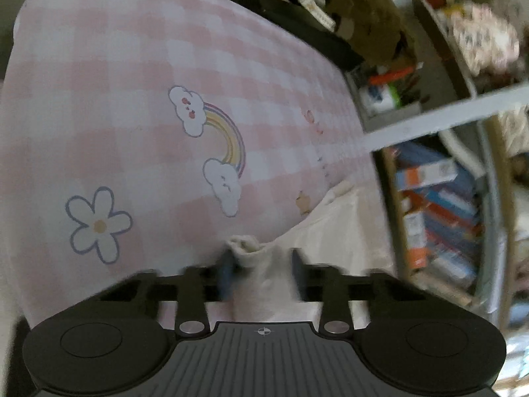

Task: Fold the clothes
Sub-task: 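Open the right gripper while the left gripper keeps holding the shirt edge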

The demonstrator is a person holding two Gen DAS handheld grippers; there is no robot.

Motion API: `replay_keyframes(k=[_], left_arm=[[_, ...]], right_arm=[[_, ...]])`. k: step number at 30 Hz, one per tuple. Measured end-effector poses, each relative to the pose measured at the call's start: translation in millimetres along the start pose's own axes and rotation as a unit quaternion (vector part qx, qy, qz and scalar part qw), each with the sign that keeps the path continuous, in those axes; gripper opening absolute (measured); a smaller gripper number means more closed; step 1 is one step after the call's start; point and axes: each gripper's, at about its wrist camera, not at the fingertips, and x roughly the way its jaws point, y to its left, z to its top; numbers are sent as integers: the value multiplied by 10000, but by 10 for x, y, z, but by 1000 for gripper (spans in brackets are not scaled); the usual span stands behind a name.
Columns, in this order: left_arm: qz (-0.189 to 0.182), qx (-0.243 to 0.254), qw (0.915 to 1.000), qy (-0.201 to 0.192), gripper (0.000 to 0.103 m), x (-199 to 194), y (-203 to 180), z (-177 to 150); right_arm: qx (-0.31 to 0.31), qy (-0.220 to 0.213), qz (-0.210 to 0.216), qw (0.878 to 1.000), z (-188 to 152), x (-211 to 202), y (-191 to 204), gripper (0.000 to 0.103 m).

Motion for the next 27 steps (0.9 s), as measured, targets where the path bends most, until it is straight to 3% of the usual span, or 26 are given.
replay_keyframes(k=[5,6,9,11,15,20,27], left_arm=[[-183,1055,9932,-449,10,-245,-341,-87],[-86,1190,9920,-418,10,-233,-357,-84],[309,966,9948,-95,10,-57,-209,-4],[188,628,9978,-67,10,-15,-86,27],[78,513,9986,-61,13,-17,-32,20],[-293,74,9995,22,23,-43,134,60],[-279,199,9994,94,23,-66,108,60]], right_arm=[[-570,51,-97,9983,-38,30,107,50],[-569,51,-88,9983,-45,29,98,50],[-572,45,-79,9983,-56,33,88,52],[-591,47,-75,9982,-59,25,95,53],[-604,52,-55,9981,-58,25,98,56],[-624,61,-24,9980,-67,37,125,65],[-625,-9,-31,9980,-101,57,175,74]])
